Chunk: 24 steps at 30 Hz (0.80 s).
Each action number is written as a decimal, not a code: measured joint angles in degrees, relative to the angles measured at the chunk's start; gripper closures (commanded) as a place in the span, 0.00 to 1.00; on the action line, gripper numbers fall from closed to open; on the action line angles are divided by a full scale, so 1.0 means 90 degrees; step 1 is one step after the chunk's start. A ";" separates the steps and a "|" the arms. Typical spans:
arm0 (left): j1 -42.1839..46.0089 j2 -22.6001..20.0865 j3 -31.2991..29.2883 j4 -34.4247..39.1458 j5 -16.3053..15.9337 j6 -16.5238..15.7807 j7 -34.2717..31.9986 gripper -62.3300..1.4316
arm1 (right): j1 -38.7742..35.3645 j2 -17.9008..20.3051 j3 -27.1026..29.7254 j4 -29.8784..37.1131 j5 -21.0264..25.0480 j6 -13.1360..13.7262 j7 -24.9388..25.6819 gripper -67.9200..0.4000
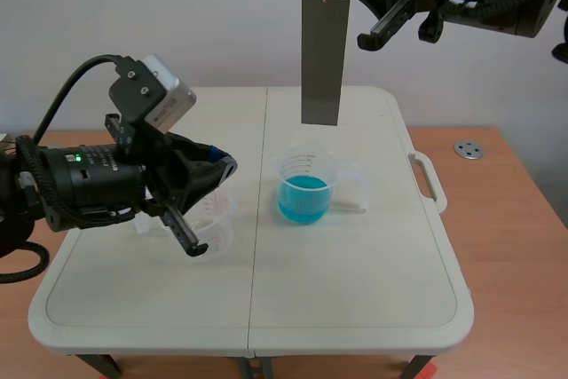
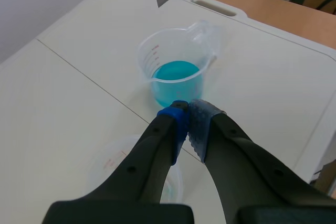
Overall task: Hold the metal plate by the orange handle, dip it into the blue solution, take it out and point at it, then put the plate back in the beaker on the left.
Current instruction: 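Point at the plate with the left hand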
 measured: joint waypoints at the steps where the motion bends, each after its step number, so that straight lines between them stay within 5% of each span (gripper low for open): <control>1: -0.0107 0.0117 0.0024 -0.0126 0.0070 0.0002 0.0002 0.96 | 0.0000 0.0000 0.0000 0.0000 0.0000 0.0000 0.0002 0.97; 14: -0.1059 0.1127 0.0243 -0.1270 0.0772 0.0097 0.0005 0.96 | 0.0000 0.0000 0.0000 -0.0041 0.0000 -0.0002 0.0010 0.97; 24: -0.1231 0.1248 0.0243 -0.1440 0.0933 0.0119 -0.0041 0.96 | 0.0000 0.0000 0.0000 -0.0041 0.0000 -0.0002 0.0012 0.97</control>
